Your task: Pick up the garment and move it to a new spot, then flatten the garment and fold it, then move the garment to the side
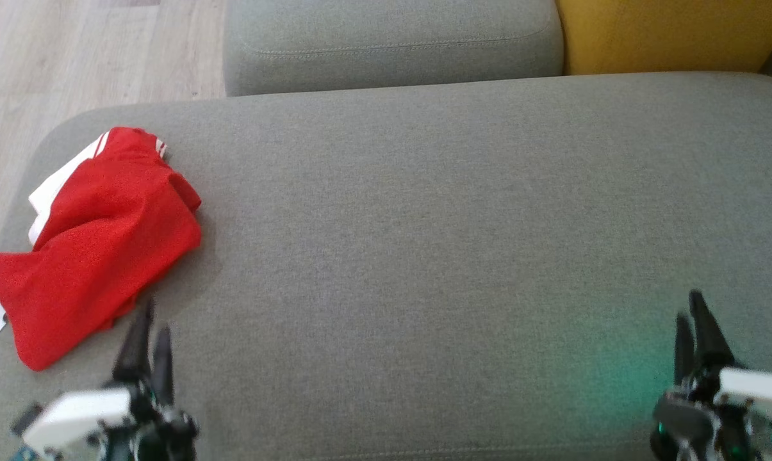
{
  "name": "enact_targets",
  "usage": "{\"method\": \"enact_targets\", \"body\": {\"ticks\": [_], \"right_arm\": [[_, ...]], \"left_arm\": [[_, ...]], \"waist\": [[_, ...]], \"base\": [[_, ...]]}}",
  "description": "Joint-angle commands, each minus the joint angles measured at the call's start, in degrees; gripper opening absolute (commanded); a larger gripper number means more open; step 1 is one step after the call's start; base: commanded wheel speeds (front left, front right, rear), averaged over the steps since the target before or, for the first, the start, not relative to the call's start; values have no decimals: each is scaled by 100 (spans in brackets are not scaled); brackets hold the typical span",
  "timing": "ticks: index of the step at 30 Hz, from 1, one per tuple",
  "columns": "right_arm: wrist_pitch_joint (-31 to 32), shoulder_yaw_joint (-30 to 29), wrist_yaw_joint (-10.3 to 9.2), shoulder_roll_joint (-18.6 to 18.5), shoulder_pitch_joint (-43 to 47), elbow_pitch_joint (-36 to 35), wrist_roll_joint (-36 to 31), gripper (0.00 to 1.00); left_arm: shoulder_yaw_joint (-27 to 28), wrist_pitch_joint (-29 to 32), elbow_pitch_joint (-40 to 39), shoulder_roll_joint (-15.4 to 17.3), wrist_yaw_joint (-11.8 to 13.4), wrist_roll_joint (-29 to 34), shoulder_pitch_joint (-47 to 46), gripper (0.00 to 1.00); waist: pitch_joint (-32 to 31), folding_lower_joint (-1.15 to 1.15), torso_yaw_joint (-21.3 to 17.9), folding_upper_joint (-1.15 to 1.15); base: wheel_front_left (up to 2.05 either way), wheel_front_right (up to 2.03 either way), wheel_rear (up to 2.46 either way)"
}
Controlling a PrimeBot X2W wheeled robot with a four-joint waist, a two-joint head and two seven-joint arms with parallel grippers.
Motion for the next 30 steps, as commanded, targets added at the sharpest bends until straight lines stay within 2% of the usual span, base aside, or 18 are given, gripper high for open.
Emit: {"method": "enact_targets", "body": {"ticks": [1,14,30], "right_arm": [[-21,22,0,0,-14,-29,-11,100],[-241,126,3,-5,-30,-78,-321,100],[-495,54,5,-10,-125,-428,-1837,100]], "left_arm": [[-8,-21,-26,3,-1,9,-15,100],[61,-239,-116,11,-6,249,16,100],[149,-491,-402,21,48,920,-27,100]], "waist": [[-2,0,-1,0],[-65,0,-17,0],[-111,0,-21,0]], "base": [[0,0,0],[0,0,0],[0,0,0]]}}
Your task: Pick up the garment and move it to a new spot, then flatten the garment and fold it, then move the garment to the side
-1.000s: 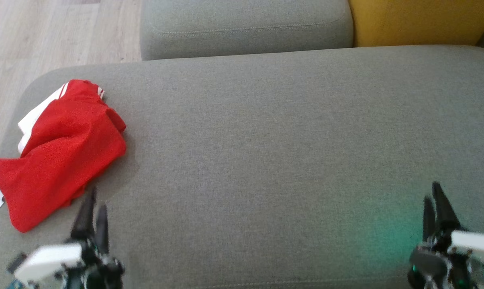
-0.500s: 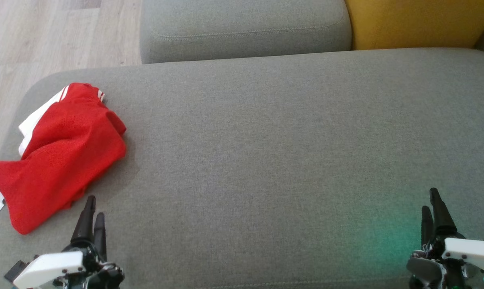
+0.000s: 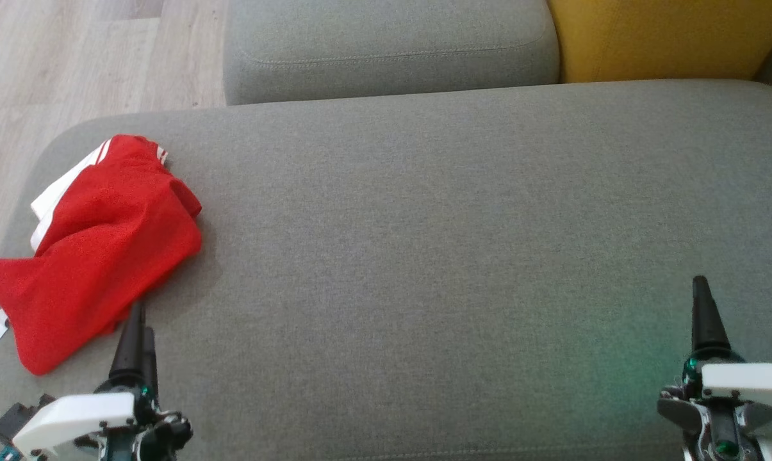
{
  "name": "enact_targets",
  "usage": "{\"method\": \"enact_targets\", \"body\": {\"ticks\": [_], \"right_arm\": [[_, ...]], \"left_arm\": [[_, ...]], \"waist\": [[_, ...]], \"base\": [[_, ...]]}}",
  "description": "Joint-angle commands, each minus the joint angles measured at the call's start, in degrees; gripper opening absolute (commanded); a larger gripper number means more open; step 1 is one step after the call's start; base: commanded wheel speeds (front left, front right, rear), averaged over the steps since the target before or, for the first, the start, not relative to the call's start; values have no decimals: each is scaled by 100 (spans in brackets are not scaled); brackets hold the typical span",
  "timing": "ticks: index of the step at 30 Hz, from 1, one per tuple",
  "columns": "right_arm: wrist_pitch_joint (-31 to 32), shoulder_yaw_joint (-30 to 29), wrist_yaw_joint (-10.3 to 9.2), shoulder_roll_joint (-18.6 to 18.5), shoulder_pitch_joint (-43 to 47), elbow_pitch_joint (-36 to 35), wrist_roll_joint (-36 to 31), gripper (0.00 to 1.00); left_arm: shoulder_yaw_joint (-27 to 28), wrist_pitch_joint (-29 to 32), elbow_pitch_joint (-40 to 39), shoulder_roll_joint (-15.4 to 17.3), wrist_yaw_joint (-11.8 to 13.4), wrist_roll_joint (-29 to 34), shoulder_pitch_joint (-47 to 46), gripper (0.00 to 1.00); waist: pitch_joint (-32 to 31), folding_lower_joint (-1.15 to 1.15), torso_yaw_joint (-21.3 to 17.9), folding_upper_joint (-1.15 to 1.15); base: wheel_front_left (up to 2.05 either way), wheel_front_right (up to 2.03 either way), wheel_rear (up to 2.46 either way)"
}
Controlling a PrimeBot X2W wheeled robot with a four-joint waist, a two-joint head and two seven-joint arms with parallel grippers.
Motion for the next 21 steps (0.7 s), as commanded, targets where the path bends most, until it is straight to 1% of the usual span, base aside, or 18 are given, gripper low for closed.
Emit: {"method": "enact_targets", "body": {"ticks": [1,11,19,21], "right_arm": [[-70,26,6,-27,-287,-277,-206,100],[-239,277,8,-30,-298,-742,-1482,100],[-374,476,10,-33,-308,-936,-2465,100],[-425,516,10,-34,-297,-944,-2786,100]], "left_arm": [[111,-46,-250,70,13,104,-293,100],[7,-213,-698,76,189,889,-317,100],[-291,-347,-952,82,324,1772,-292,100],[-415,-397,-978,84,379,2117,-280,100]], "waist": [[1,0,-2,0],[14,0,-14,0],[16,0,-5,0],[11,0,-3,0]], "base": [[0,0,0],[0,0,0],[0,0,0],[0,0,0]]}}
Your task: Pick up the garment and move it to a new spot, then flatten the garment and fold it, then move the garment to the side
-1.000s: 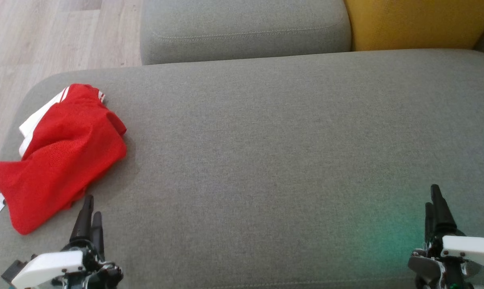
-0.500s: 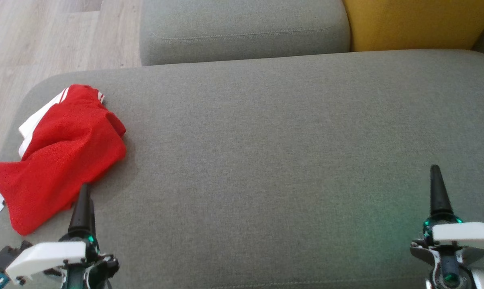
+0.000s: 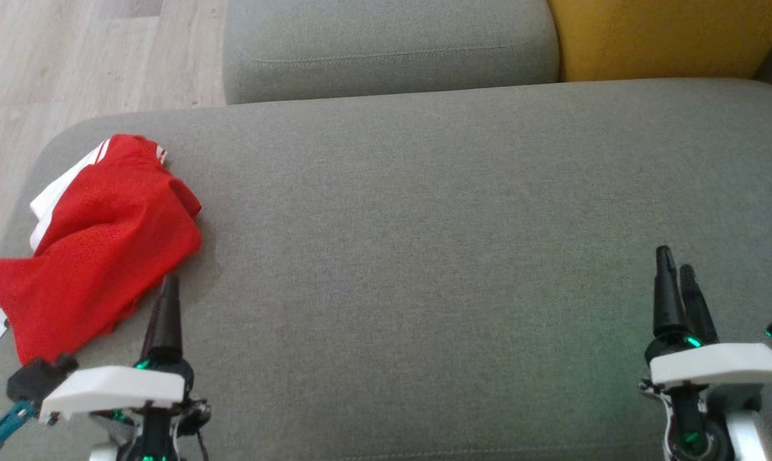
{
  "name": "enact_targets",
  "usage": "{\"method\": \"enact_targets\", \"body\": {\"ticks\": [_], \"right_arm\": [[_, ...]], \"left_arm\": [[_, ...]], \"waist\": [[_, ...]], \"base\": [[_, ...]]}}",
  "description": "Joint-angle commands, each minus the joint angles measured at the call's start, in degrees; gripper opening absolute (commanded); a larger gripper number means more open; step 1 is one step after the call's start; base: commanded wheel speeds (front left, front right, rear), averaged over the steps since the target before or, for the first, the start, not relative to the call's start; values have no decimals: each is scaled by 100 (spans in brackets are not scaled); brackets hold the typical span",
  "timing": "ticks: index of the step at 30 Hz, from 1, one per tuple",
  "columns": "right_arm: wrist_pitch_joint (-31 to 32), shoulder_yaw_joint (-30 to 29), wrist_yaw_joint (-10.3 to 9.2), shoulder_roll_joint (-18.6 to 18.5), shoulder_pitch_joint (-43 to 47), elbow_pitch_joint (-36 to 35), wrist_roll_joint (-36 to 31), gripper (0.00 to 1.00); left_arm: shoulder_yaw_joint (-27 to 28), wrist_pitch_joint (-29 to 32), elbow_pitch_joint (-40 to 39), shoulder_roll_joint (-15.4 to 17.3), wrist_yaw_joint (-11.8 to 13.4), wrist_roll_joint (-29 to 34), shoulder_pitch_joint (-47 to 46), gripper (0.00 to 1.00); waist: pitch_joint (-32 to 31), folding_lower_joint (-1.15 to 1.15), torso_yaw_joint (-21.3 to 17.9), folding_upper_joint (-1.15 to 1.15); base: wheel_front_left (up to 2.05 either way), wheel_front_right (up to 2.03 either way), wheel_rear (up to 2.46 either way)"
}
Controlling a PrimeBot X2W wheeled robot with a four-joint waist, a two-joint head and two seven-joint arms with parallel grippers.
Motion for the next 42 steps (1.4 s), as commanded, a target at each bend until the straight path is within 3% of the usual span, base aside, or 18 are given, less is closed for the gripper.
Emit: {"method": "enact_targets", "body": {"ticks": [1,16,32,42], "right_arm": [[-89,82,10,-35,-283,-242,-244,100],[-359,331,13,-40,-232,-314,-1843,100],[-613,435,16,-45,-194,-445,-3189,100],[-781,507,18,-49,-190,-523,-4056,100]], "left_arm": [[14,-55,-276,78,16,220,-269,100],[-507,-322,-339,102,201,2130,-288,100],[-694,-574,-548,233,548,3321,-366,100],[-1167,-741,-565,510,671,4232,-439,100]], "waist": [[-4,0,0,0],[-43,0,-28,0],[-15,0,-125,0],[-14,0,-166,0]], "base": [[0,0,0],[0,0,0],[0,0,0],[0,0,0]]}}
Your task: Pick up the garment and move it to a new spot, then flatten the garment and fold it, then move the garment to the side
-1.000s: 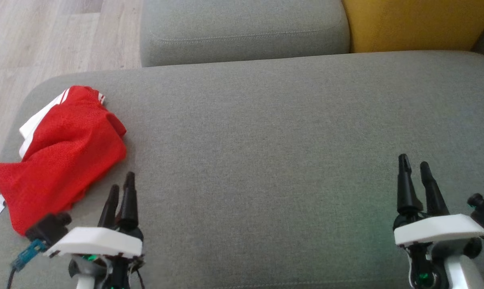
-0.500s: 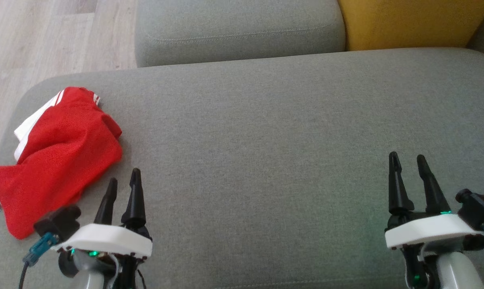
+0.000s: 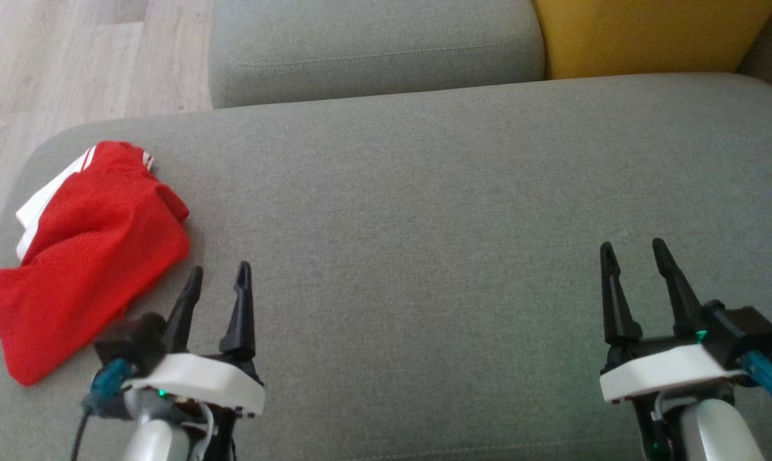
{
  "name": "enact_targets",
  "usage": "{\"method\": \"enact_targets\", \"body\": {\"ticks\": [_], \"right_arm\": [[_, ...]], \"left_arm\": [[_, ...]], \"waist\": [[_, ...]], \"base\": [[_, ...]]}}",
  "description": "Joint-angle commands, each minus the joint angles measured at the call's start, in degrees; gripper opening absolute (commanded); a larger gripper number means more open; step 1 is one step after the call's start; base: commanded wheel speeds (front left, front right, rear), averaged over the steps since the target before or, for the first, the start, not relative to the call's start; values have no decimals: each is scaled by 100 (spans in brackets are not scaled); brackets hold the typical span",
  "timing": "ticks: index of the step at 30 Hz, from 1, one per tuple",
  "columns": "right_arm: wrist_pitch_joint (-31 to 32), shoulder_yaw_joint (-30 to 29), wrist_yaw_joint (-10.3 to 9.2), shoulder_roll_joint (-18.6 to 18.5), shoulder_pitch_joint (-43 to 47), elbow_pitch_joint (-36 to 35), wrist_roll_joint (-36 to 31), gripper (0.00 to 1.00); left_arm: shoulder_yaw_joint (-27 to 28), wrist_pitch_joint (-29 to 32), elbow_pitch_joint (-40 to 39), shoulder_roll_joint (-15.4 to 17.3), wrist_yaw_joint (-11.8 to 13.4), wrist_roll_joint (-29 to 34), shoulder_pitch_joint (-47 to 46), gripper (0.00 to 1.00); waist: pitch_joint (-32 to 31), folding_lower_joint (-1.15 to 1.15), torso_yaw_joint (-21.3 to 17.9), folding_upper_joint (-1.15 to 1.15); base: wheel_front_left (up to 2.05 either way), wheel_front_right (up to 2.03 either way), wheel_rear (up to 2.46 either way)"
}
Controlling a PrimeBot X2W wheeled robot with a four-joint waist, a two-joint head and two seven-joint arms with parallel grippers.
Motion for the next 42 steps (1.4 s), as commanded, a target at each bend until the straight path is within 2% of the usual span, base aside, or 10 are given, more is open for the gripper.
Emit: {"method": "enact_targets", "body": {"ticks": [1,14,17,23,33,37,42], "right_arm": [[-112,115,18,-44,-196,-261,-234,100],[-332,111,20,-48,-193,-394,-1259,100],[-383,118,21,-49,-190,-423,-1475,100],[-484,45,22,-51,-153,-488,-1806,100],[-634,-219,23,-54,-150,-514,-1944,100],[-634,-321,23,-54,-128,-335,-1579,100],[-634,-171,23,-54,-126,-181,-1600,100]], "left_arm": [[51,-106,-202,135,39,209,-318,100],[-765,-324,126,799,-134,1273,-560,100],[-914,-374,147,895,-89,1477,-615,100],[-939,-474,54,893,277,1723,-580,100],[-927,-623,-138,866,693,2128,-428,100],[-780,-623,-70,795,699,1972,-310,100],[-836,-623,-16,777,614,2070,-284,100]], "waist": [[0,0,-1,0],[-7,0,42,0],[-14,0,43,0],[-26,0,20,0],[-34,0,21,0],[-47,0,30,0],[-48,0,30,0]], "base": [[0,0,0],[0,0,0],[0,0,0],[0,0,0],[0,0,0],[0,0,0],[0,0,0]]}}
